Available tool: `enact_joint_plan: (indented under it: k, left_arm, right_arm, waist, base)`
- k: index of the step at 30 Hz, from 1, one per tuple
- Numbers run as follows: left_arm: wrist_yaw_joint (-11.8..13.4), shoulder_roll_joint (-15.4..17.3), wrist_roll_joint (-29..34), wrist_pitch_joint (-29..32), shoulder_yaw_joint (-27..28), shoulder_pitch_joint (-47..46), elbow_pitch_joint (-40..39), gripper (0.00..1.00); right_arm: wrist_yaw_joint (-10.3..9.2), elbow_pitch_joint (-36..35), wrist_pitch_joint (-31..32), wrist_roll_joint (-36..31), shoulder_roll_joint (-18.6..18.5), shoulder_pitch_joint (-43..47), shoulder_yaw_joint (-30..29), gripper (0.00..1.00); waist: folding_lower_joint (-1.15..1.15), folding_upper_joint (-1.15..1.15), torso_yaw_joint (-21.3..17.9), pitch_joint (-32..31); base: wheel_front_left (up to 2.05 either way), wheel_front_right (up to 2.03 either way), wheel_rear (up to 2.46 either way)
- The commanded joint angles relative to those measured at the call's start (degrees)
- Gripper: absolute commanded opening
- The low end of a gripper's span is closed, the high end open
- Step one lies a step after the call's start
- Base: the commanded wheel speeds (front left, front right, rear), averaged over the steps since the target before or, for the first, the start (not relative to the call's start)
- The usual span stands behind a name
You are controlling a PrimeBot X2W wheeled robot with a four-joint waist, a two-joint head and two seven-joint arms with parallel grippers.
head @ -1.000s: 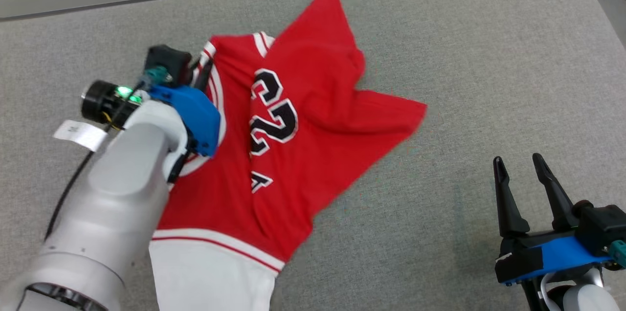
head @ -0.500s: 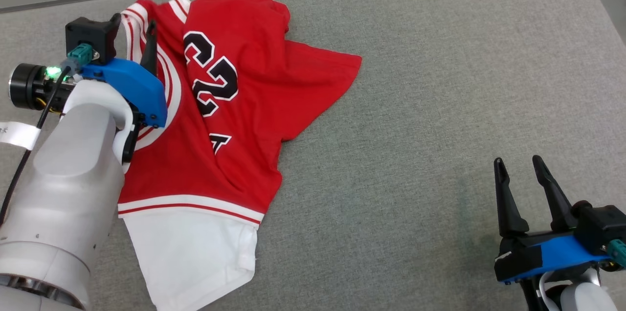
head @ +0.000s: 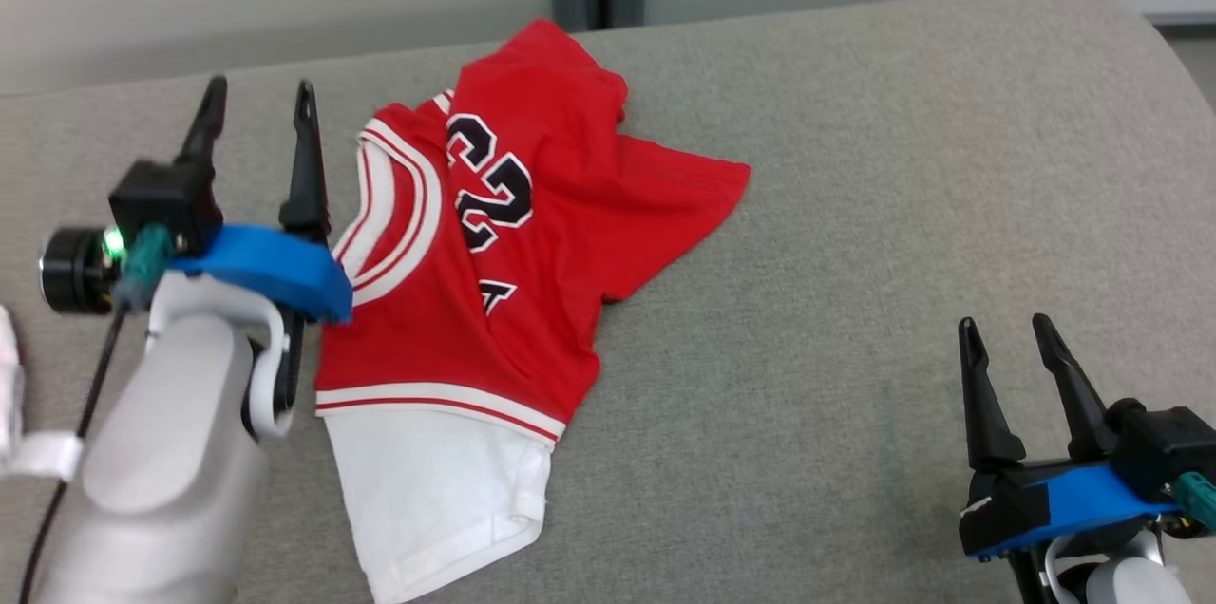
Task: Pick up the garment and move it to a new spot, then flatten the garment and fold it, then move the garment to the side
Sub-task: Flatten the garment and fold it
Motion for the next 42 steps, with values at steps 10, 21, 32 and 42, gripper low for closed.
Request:
enact_joint_plan:
  k: [10, 21, 32, 42]
  left_arm:
    - [2.27, -3.75, 5.18, -0.23, 8.75, 18.05, -15.08, 1.0]
    - [2.67, -6.68, 9.4, -0.21, 12.28, 31.15, -21.54, 1.0]
    - [2.14, -8.0, 11.33, -0.21, 15.25, 36.73, -23.54, 1.0]
    - [0.78, -8.95, 12.77, -0.22, 15.94, 36.61, -22.62, 1.0]
  right_arm:
    - [0.03, -0.87, 1.25, -0.63, 0.19, 3.03, -0.22, 1.0]
    - [0.03, -1.85, 2.72, -0.87, 0.39, 6.14, -1.45, 1.0]
    - [0.03, -1.97, 3.56, -0.87, 0.43, 8.01, -1.72, 1.0]
    - [0.03, -1.11, 4.46, -0.67, 0.04, 7.93, -2.01, 1.0]
  waist:
    - [0.0, 0.0, 3.59, -5.5]
    - [0.0, 0.0, 7.16, -9.64]
    - [0.0, 0.0, 9.39, -11.32]
    - [0.0, 0.0, 10.07, -11.99]
  base:
    - [0.0, 0.0, 0.0]
    - [0.0, 0.0, 0.0]
    - [0.0, 0.0, 0.0]
    - [0.0, 0.0, 0.0]
